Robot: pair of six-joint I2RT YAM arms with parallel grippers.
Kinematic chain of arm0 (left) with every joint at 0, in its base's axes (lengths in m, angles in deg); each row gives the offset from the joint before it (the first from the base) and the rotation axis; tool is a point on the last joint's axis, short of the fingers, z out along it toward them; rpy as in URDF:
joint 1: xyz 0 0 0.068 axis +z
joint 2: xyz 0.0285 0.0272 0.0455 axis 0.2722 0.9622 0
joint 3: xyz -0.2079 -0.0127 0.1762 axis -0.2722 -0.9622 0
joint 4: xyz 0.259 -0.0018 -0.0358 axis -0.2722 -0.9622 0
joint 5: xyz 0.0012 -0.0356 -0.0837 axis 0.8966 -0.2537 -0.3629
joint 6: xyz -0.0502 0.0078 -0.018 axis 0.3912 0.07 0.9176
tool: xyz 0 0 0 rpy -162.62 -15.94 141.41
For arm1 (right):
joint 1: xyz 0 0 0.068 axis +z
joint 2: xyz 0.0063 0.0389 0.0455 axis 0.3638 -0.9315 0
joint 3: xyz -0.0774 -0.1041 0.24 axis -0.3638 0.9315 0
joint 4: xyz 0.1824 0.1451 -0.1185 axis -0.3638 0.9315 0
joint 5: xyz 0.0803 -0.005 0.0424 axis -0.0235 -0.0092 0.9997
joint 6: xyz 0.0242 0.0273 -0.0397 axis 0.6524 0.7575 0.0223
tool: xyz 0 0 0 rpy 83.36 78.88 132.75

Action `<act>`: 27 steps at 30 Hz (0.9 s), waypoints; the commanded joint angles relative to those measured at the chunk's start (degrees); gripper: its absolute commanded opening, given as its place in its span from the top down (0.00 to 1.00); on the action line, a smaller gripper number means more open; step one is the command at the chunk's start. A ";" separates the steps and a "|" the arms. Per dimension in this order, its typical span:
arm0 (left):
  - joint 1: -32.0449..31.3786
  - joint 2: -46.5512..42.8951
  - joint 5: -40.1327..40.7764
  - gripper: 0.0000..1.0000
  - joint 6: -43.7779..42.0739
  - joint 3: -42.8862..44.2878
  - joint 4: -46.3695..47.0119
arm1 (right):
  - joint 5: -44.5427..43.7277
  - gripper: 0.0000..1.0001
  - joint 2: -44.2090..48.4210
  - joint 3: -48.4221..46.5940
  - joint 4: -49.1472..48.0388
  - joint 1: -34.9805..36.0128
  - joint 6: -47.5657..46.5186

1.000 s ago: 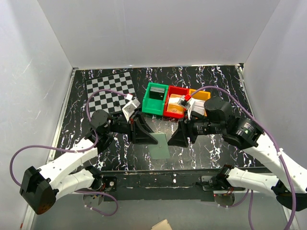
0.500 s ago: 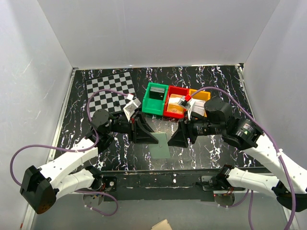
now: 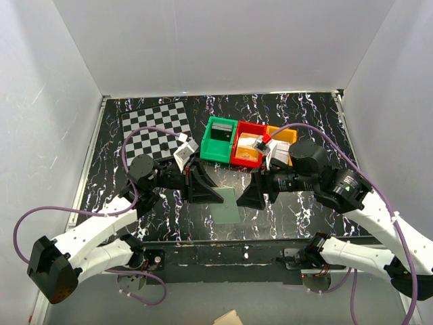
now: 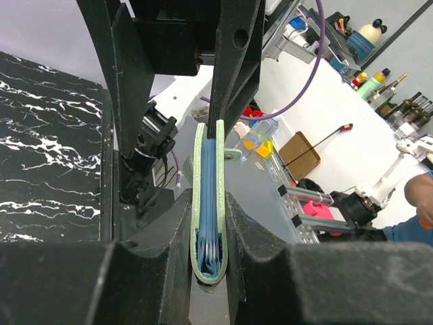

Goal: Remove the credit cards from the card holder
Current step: Open the card holder.

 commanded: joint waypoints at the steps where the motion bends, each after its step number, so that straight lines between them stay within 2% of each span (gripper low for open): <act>1: -0.02 -1.25 3.58 1.00 -1.44 -0.34 -0.46 | 0.73 0.29 0.83 -0.35 -3.52 0.09 1.02; 16: 0.06 -2.04 3.93 1.00 -2.32 -2.09 -2.04 | -0.50 0.23 1.97 0.44 -4.84 -0.17 1.63; 22: -0.02 -1.78 2.97 1.00 0.05 -2.36 2.26 | -0.76 0.24 0.83 0.35 -3.52 -0.17 1.19; 27: -0.02 -2.04 2.79 1.00 -0.65 -1.83 1.12 | -2.87 0.24 2.41 0.80 -5.01 -1.23 2.42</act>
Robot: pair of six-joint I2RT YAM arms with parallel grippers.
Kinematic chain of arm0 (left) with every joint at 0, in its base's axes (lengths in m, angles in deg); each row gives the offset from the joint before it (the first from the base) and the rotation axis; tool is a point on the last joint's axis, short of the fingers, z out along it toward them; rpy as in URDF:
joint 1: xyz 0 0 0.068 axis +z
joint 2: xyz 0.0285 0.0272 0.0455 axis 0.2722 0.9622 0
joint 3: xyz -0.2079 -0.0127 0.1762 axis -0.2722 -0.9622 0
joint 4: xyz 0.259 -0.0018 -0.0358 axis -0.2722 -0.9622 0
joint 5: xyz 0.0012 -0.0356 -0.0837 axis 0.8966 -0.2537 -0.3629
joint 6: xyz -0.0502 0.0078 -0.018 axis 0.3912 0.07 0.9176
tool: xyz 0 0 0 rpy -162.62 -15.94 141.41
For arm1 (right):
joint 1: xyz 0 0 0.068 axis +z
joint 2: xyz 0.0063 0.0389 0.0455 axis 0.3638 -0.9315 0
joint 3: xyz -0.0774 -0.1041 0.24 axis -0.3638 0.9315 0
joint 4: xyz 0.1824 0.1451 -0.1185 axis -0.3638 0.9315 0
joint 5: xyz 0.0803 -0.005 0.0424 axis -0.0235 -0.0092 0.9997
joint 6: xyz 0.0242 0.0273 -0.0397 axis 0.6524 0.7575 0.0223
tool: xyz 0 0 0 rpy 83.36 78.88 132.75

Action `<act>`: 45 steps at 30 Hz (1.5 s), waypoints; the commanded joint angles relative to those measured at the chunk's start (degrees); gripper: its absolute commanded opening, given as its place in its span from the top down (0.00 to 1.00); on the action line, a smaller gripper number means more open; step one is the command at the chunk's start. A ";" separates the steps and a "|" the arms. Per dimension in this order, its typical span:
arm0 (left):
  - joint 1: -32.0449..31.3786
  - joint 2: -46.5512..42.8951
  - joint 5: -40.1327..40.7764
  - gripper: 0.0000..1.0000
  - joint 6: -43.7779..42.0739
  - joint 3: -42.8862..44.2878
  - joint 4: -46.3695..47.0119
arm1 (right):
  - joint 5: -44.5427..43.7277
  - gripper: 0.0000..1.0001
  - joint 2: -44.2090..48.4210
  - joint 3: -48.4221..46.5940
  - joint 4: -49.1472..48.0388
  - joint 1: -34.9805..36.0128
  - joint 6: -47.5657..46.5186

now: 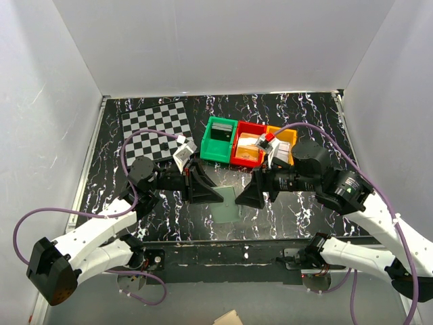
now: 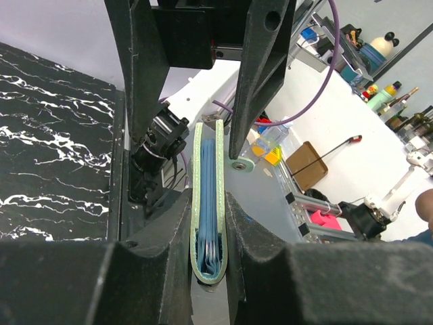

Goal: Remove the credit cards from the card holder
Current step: Open the card holder.

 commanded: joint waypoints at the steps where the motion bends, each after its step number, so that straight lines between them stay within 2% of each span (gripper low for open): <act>1: 0.06 -1.04 0.41 1.00 -0.45 0.20 0.51 | -1.67 0.24 1.93 0.29 -3.74 -1.34 1.26; 4: -0.02 -0.78 1.90 1.00 -0.90 -0.24 -0.98 | -1.50 0.22 2.11 -1.54 -4.19 -1.52 1.09; 8: -0.11 1.50 5.84 1.00 -0.20 3.17 -7.81 | -4.47 0.19 -3.67 -9.62 2.30 -0.73 -2.33; 12: -1.16 2.13 12.43 1.00 -2.12 9.07 -18.98 | -14.03 0.12 -9.65 -16.21 9.68 3.39 -6.20; 16: -2.66 0.99 15.00 1.00 -2.56 10.75 -20.76 | -26.35 0.11 -14.67 -20.18 15.40 7.53 -7.44; 22: -2.66 -1.39 14.47 1.00 -3.27 10.57 -20.41 | -31.55 0.14 -13.01 -15.97 14.88 7.62 -6.29; 32: -2.75 -1.92 9.11 1.00 -1.69 8.11 -13.56 | -34.19 0.19 -8.18 -11.58 15.68 7.27 -6.38; 41: -2.57 -3.41 6.48 1.00 -0.99 7.50 -11.10 | -30.24 0.26 -3.08 -5.95 14.09 3.93 -6.12; 45: -2.57 -3.24 3.93 1.00 1.82 6.80 -5.22 | -29.10 0.31 -1.15 -3.49 13.39 3.14 -5.59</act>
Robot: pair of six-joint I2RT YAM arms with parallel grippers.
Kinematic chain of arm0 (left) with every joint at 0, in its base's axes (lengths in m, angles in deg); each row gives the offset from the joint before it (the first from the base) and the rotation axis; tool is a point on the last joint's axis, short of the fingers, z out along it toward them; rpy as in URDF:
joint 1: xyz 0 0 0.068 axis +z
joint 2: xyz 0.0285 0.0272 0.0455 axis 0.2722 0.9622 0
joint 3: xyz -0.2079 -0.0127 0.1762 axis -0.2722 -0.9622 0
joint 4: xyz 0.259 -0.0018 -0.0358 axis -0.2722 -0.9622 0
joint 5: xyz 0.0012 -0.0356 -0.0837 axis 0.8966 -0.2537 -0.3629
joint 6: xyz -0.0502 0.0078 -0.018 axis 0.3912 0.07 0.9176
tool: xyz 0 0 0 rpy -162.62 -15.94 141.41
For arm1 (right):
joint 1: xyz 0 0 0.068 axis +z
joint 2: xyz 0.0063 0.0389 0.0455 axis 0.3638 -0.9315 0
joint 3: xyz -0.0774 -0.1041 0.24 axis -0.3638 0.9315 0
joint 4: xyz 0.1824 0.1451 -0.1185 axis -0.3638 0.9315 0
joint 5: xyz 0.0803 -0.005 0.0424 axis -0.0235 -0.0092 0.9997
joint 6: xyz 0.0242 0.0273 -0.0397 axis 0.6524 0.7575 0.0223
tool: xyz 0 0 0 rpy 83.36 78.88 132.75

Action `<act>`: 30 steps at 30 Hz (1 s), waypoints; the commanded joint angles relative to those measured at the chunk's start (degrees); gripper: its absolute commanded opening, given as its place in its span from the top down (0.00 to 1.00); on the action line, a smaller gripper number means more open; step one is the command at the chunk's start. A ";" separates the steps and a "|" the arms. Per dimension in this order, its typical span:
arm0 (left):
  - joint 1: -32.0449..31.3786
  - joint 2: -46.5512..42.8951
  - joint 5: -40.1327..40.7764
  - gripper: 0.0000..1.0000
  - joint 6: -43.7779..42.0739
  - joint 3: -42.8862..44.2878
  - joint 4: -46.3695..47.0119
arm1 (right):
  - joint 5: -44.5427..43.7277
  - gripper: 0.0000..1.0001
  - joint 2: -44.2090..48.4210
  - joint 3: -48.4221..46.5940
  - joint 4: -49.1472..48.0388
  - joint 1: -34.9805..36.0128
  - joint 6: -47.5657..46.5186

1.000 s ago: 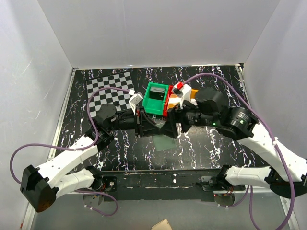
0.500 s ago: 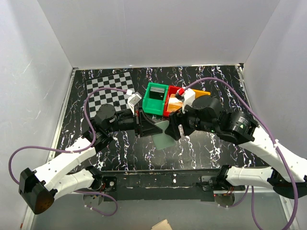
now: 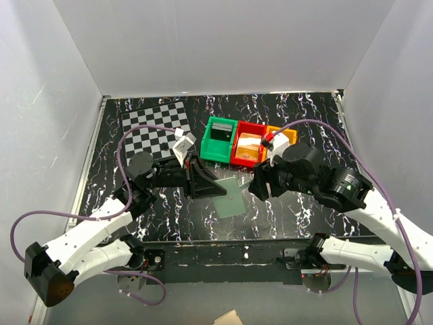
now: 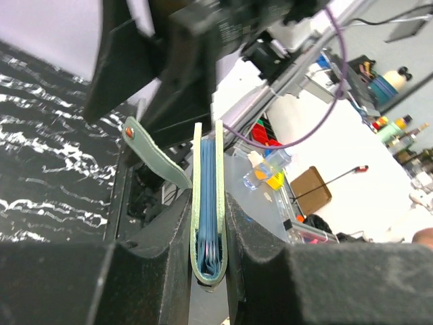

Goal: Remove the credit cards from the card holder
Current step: Open the card holder.

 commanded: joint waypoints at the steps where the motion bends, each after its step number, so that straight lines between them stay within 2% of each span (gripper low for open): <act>1: -0.19 -2.12 -5.78 1.00 3.75 -0.51 10.61 | -0.07 0.32 2.05 2.37 0.12 -1.21 -0.61; 8: -0.19 -1.51 -11.23 1.00 4.46 -1.91 16.42 | 3.44 0.34 6.17 2.64 -1.19 -3.85 -0.52; 13: 0.43 -0.98 -12.64 1.00 4.11 -2.53 17.66 | 8.28 0.20 12.33 0.71 -7.60 -3.85 0.27; 16: 0.51 0.95 -13.78 1.00 4.19 -1.74 16.96 | 12.65 0.15 11.73 -3.50 -8.84 -3.85 0.36; 20: 0.43 2.80 -14.75 1.00 6.74 -1.48 20.20 | 21.63 0.15 6.37 -8.78 -7.35 -3.85 -0.52; 30: 0.51 4.12 -14.22 1.00 7.89 -0.95 21.53 | 25.68 0.19 5.83 -3.17 -10.16 -3.67 -0.08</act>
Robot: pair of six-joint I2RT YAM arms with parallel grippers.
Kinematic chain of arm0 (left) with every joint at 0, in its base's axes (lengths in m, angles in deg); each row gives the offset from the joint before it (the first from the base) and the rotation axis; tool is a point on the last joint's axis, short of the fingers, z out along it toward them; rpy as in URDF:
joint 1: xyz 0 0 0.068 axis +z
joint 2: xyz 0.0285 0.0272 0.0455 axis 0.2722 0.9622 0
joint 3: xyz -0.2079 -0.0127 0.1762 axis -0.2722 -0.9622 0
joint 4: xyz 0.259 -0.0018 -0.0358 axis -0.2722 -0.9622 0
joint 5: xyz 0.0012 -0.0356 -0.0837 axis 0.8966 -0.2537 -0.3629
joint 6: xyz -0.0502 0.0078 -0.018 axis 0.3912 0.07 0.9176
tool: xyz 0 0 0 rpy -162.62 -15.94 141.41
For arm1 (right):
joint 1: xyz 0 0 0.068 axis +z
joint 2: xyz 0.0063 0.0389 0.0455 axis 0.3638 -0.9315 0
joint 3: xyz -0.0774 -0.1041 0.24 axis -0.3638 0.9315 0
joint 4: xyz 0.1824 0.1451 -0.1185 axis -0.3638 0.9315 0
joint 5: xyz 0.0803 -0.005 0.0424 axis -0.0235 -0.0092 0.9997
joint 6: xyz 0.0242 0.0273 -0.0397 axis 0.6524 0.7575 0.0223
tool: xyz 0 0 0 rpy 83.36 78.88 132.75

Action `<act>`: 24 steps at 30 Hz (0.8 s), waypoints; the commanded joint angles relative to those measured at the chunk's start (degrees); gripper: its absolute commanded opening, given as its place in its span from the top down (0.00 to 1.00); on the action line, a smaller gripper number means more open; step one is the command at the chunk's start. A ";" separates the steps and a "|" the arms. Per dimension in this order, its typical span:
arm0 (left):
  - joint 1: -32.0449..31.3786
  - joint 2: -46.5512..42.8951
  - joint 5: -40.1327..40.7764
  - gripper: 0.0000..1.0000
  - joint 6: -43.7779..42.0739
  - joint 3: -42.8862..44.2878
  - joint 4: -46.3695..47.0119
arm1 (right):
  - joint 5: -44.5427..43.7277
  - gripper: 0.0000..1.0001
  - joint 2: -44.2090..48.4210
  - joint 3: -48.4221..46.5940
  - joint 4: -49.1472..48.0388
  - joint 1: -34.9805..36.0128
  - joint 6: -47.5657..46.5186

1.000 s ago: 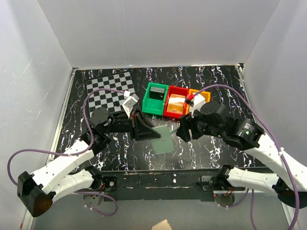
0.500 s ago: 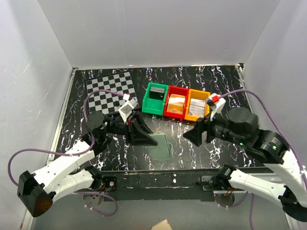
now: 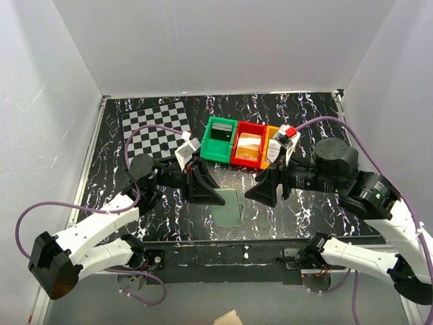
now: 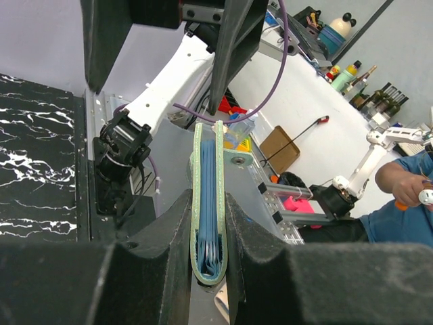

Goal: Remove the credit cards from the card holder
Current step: Open the card holder.

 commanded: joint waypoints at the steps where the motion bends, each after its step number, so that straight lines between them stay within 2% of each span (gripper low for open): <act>1: 0.27 0.18 -0.43 1.00 1.15 1.76 2.86 | 3.46 0.19 0.21 1.69 -2.84 0.09 -0.14; 24: 0.27 2.56 0.54 1.00 2.39 4.05 4.09 | 3.19 0.21 -1.45 4.86 -3.72 0.35 0.30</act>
